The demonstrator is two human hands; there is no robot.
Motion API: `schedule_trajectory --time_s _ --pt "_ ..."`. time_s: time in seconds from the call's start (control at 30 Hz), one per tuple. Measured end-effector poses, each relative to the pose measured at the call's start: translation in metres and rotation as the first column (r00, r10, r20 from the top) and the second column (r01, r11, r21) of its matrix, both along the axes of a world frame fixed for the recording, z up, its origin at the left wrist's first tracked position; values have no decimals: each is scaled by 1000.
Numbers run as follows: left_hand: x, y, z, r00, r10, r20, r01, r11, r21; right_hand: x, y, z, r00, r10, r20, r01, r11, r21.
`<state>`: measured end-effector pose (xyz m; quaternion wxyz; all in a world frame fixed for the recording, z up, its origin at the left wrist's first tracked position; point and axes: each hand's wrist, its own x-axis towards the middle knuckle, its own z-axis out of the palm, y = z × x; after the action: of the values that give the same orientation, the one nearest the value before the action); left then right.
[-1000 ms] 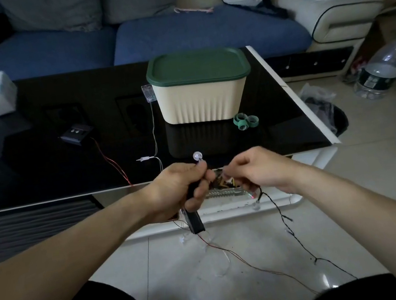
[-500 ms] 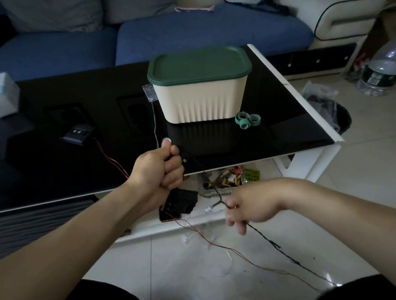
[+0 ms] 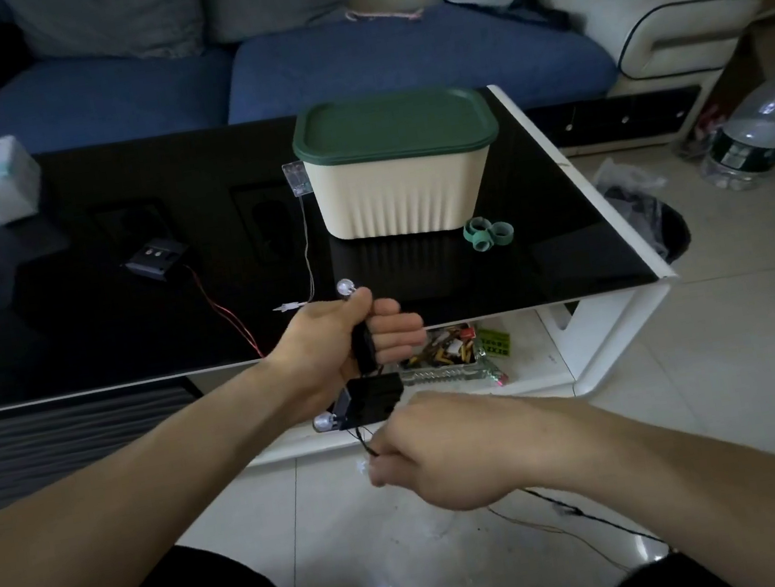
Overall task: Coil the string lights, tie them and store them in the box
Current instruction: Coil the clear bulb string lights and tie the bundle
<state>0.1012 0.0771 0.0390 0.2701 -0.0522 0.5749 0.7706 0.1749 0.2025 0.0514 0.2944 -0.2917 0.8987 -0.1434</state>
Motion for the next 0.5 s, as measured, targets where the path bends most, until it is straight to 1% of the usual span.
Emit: schedule_trajectory --time_s 0.07,0.17,0.3,0.33,0.4,0.43,0.5 --pt "3 -1 -4 992 -122 19 123 991 -50 -2 4 5 995 -95 -32 89 987 -137" --pt "12 -1 -7 954 -299 5 295 939 -179 -9 15 11 971 -218 -94 182 939 -293" --pt "17 3 -4 893 -447 49 448 877 -175 -22 36 12 892 -413 -186 300 846 -440" --pt "16 3 -3 876 -479 52 480 857 -188 -25 41 12 869 -457 -192 328 820 -468" --pt "13 1 -3 858 -512 43 507 830 -232 -28 50 12 835 -528 -153 395 770 -501" --pt "12 1 -4 852 -522 35 513 822 -246 -29 54 11 826 -548 -133 425 759 -493" --pt "10 1 -5 835 -548 45 544 812 -210 -32 60 7 814 -568 -124 468 767 -440"
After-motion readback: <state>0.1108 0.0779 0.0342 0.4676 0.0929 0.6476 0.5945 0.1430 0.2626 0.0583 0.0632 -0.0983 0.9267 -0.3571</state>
